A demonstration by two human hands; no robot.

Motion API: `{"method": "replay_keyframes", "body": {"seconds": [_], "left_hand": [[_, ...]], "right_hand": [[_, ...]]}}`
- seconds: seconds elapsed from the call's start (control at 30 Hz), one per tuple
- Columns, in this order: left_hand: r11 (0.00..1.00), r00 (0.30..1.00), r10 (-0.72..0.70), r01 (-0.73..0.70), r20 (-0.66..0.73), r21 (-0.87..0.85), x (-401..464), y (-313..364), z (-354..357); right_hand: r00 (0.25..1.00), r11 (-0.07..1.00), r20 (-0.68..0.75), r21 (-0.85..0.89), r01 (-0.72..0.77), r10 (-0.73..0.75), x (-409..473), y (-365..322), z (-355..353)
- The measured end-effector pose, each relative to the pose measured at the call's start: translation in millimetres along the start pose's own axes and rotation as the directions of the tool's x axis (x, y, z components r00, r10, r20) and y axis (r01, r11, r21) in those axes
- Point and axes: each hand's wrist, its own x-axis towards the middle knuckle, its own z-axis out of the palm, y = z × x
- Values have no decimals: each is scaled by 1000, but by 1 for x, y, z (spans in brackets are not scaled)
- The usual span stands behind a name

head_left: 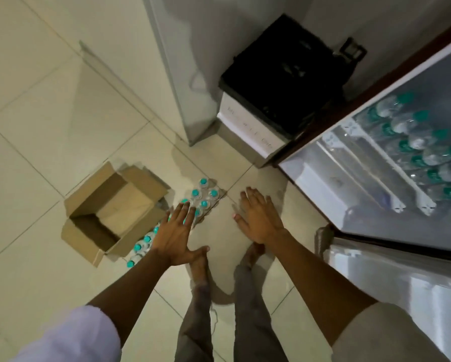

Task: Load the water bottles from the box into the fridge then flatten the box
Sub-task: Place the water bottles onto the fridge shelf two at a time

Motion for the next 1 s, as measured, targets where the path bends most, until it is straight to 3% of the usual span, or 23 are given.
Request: {"method": "replay_keyframes", "body": {"seconds": [0.23,0.57,0.77,1.0], "left_hand": [[999,1000,-4,3,-27,-38,105,-54,59],[974,975,-93,47,-200,-223,273,-110,155],[986,983,72,-95,-167,-135,350,-154,196],[942,945,327,-324,-25,88,408,-161,200]], "right_hand": [[998,998,-21,40,57,-56,100,0,79],[985,985,-5,3,172,-172,235,44,202],[944,942,-10,-76,328,-330,313,45,247],[814,766,16,-328,553,-581,357,57,262]]}}
